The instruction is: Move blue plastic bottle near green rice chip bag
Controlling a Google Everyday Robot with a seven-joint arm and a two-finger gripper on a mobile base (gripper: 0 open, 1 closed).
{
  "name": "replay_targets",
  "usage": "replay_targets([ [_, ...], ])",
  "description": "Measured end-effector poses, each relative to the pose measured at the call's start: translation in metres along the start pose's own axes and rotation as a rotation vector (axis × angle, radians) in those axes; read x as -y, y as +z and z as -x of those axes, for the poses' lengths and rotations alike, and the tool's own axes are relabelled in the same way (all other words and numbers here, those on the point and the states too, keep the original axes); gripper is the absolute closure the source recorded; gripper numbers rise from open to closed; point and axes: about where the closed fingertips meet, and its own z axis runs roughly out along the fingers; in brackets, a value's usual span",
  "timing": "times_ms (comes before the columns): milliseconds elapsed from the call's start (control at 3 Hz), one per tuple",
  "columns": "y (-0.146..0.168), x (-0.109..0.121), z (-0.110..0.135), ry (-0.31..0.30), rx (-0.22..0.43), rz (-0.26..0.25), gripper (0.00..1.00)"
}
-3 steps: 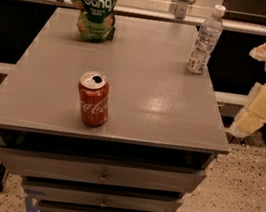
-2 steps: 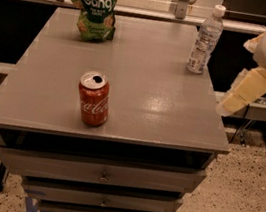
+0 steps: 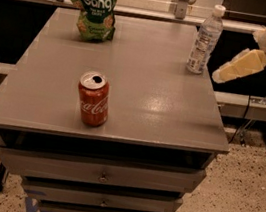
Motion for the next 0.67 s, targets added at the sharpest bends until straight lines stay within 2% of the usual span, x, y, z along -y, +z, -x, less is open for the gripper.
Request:
replay_targets([
  [333,0.0284,0.0320,0.0158,0.106,0.188,0.011,0.00],
  [667,0.0283,0.0317,0.0159,0.105,0.187,0.011,0.00],
])
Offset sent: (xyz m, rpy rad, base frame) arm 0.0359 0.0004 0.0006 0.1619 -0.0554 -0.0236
